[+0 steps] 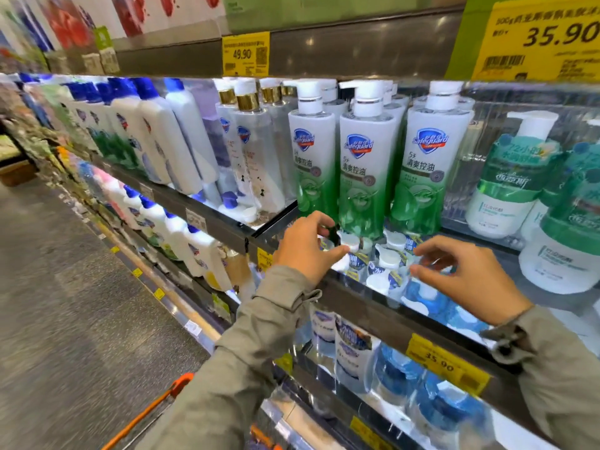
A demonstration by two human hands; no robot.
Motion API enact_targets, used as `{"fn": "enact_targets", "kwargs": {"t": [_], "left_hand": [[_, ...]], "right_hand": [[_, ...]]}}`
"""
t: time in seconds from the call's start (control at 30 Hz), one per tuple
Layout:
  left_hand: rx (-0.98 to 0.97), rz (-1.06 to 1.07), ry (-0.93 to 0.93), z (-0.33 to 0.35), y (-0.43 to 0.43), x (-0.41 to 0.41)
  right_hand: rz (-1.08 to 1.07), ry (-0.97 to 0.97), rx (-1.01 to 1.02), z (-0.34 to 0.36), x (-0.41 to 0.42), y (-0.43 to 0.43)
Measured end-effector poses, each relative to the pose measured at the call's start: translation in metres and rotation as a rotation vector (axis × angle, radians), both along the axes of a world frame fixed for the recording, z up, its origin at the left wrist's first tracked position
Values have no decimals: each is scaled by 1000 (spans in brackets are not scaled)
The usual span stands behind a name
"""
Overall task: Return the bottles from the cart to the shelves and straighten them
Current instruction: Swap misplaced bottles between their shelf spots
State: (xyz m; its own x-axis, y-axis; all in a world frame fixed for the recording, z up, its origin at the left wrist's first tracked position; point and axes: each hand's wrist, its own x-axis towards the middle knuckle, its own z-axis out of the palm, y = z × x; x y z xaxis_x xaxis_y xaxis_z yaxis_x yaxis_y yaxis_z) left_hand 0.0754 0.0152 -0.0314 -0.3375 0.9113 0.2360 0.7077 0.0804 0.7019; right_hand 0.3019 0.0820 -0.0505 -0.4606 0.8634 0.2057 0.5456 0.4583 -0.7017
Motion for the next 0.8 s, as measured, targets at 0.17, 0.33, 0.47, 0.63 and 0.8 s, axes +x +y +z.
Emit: {"fn": "enact_targets", "kwargs": {"t": [0.17,0.33,0.47,0.63,0.8], "left_hand": [[-17,47,46,2,-58,-12],[-112,97,34,-8,-136,-26],[-171,233,0,-18,-213,-42],[-268,414,-75,-37,-322,-51],[-402,642,-176,-85,-435,-49]], "right_hand": [[162,9,24,11,-18,-51],[311,-51,51,15,-49,-112],[415,-151,189,9,-70,-162],[670,-166,89,-11,-102,-230],[903,-244,7,-51,-136,-299]]}}
